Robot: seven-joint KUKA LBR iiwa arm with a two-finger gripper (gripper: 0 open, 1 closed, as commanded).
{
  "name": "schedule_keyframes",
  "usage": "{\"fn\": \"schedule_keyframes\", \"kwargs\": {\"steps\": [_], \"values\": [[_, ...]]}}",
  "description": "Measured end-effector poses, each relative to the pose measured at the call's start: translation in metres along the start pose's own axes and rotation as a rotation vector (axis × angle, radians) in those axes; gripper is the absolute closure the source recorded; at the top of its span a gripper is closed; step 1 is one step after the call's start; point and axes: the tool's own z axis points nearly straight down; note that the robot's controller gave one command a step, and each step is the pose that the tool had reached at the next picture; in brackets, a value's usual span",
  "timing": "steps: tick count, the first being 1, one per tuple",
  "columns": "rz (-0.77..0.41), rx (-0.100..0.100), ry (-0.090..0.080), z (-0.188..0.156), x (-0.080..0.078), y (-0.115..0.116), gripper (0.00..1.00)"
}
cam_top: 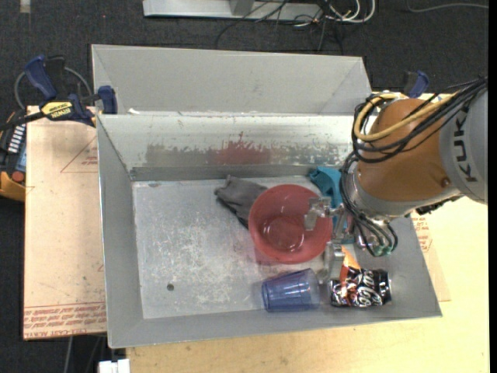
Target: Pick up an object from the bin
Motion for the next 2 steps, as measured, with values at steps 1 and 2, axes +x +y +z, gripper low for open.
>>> {"fn": "schedule_keyframes", "kwargs": {"steps": [1,2], "values": [[-0.184,-0.007,0.013,0.098,-0.002,0.068,0.0],[-0.266,-0.001,-0.002,0.037,0.01,0.051,0.0]]}}
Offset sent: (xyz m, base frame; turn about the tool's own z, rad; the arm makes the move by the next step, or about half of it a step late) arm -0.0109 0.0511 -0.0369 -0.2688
